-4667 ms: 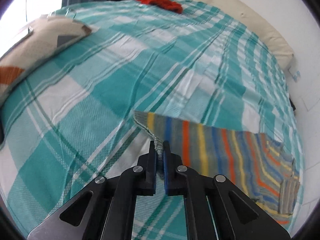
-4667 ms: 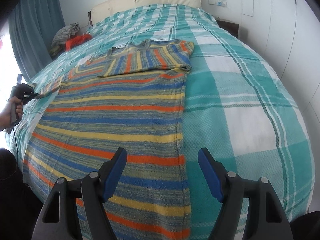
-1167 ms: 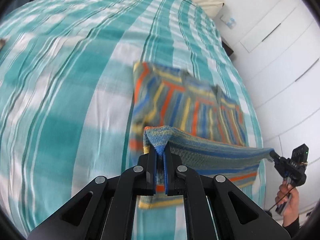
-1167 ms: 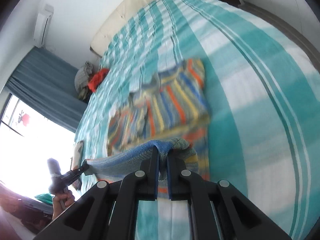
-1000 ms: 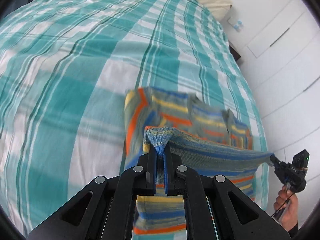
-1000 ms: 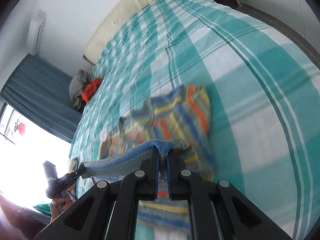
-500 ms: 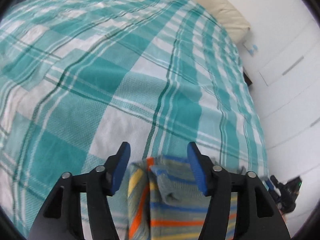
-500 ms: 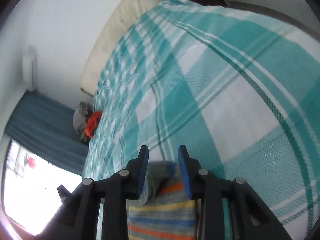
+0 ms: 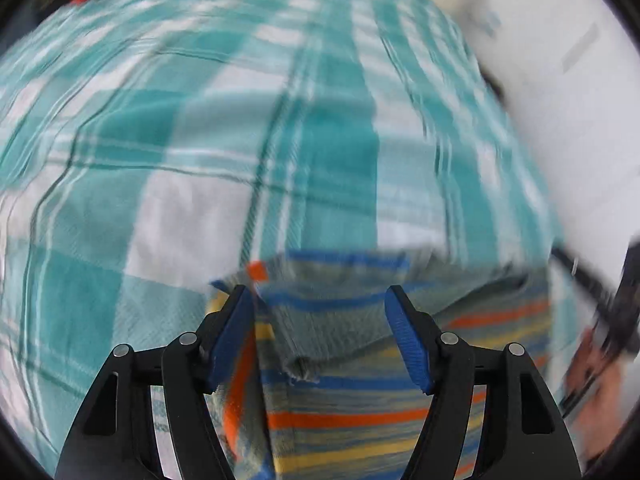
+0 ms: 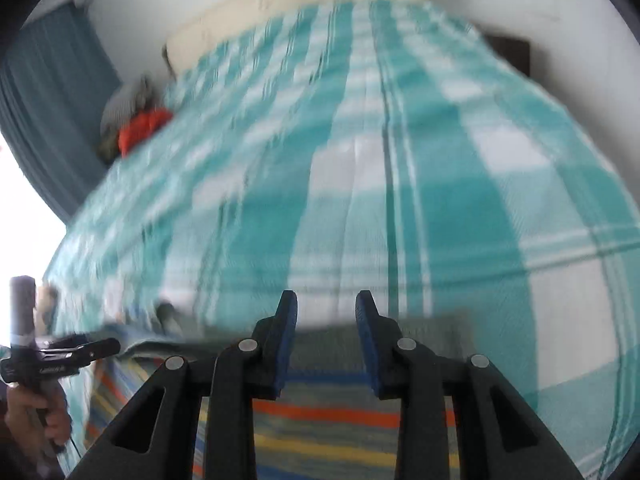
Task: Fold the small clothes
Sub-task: 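Grasp the hem with the left tool while the right tool grasps the hem, fold toward the collar, then open both tools and withdraw them from the folded sweater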
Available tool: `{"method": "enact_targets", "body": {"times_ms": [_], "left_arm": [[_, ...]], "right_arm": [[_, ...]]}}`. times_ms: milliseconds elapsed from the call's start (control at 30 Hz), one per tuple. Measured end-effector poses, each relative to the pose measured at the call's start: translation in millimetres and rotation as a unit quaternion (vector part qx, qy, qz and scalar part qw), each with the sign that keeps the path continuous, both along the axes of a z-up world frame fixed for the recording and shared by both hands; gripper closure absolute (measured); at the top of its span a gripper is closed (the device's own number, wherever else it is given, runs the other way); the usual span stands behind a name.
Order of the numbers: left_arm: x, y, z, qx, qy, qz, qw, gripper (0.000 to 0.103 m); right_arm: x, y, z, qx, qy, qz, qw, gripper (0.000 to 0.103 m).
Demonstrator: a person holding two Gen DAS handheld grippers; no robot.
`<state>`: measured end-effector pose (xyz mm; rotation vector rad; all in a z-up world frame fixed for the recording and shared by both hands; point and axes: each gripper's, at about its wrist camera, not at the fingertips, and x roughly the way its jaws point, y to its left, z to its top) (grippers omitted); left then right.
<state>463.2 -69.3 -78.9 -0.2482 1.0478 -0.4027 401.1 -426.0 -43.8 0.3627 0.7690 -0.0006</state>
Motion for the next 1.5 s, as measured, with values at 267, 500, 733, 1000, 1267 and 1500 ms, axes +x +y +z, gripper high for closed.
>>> {"method": "enact_targets", "body": {"times_ms": [267,500,733,1000,1267,1500], "left_arm": [[-125.3,-8.0,-17.2,0.105,-0.073,-0.138,0.9821,0.018],[-187.3,42.8,-29.0,0.129,-0.051,-0.103,0.9850,0.021],[-123.5,-14.5,5.3,0.018,-0.025,-0.174,0.9843,0.011],[-18.8,-79.3,-25.7,0.023,0.011,-0.103,0.9943,0.013],[-17.1,-26.9,22.5,-0.060,-0.038,0.008,0.9974,0.014],[-139.5,-8.6,-18.3,0.087,-0.084,-0.096,0.9880,0.014]], "right_arm": [[-116.8,57.9,-11.1,-0.036,0.051,0.127,0.990,0.059],[-252.3,52.4,-77.6,-0.064,0.126,0.104,0.985,0.059],[-313.9,54.0,-60.5,-0.042,0.055,0.037,0.997,0.058],[-341.1,66.8,-81.6,-0.004,0.029,0.009,1.000,0.058],[-331.8,66.8,-81.4,-0.036,0.025,0.017,0.999,0.058],[-291.3,73.6,-43.3,-0.069,-0.026,0.047,0.996,0.057]]}}
